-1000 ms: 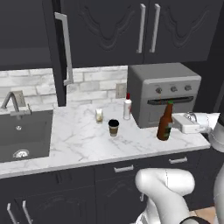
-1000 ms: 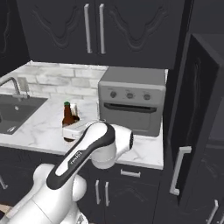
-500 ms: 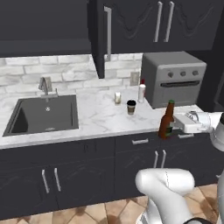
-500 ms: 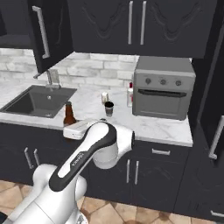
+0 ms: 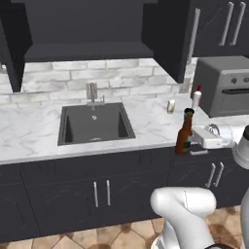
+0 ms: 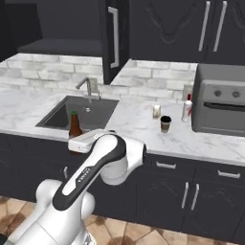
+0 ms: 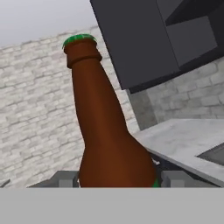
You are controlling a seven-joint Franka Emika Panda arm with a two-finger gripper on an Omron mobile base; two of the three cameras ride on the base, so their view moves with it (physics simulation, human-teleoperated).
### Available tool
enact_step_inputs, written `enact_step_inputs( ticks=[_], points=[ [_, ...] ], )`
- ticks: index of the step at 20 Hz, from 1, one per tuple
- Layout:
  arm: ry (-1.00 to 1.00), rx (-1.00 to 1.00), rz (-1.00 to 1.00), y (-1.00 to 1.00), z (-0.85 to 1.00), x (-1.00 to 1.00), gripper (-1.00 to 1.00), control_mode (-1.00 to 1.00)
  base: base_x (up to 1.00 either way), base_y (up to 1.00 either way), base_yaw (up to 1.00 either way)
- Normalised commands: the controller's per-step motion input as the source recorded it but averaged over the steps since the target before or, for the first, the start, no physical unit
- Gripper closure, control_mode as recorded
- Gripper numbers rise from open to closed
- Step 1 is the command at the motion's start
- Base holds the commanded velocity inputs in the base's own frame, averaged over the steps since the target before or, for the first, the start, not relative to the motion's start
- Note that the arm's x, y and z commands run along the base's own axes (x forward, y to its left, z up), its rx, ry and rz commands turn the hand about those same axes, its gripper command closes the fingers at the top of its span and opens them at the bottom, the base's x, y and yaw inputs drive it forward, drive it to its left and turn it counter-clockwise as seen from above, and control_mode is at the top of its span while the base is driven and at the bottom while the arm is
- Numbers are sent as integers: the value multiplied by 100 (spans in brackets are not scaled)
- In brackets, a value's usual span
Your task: Sort all alcoholic drinks to one cabinet, and non-alcoholic drinks to the other.
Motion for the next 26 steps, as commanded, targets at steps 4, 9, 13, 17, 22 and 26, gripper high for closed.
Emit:
enact_step_inputs(
  ticks=[4, 9, 13, 17, 22, 26],
  points=[
    [0, 0, 0, 0, 0, 0, 100, 100, 38, 58, 0],
    [0, 0, 0, 0, 0, 0, 100, 100, 75, 44, 0],
    [0, 0, 0, 0, 0, 0, 100, 100, 90, 41, 0],
    [0, 0, 0, 0, 0, 0, 100, 100, 67, 39, 0],
    [0, 0, 0, 0, 0, 0, 100, 100, 63, 32, 0],
    [0, 0, 0, 0, 0, 0, 100, 100, 48, 8, 0]
  ],
)
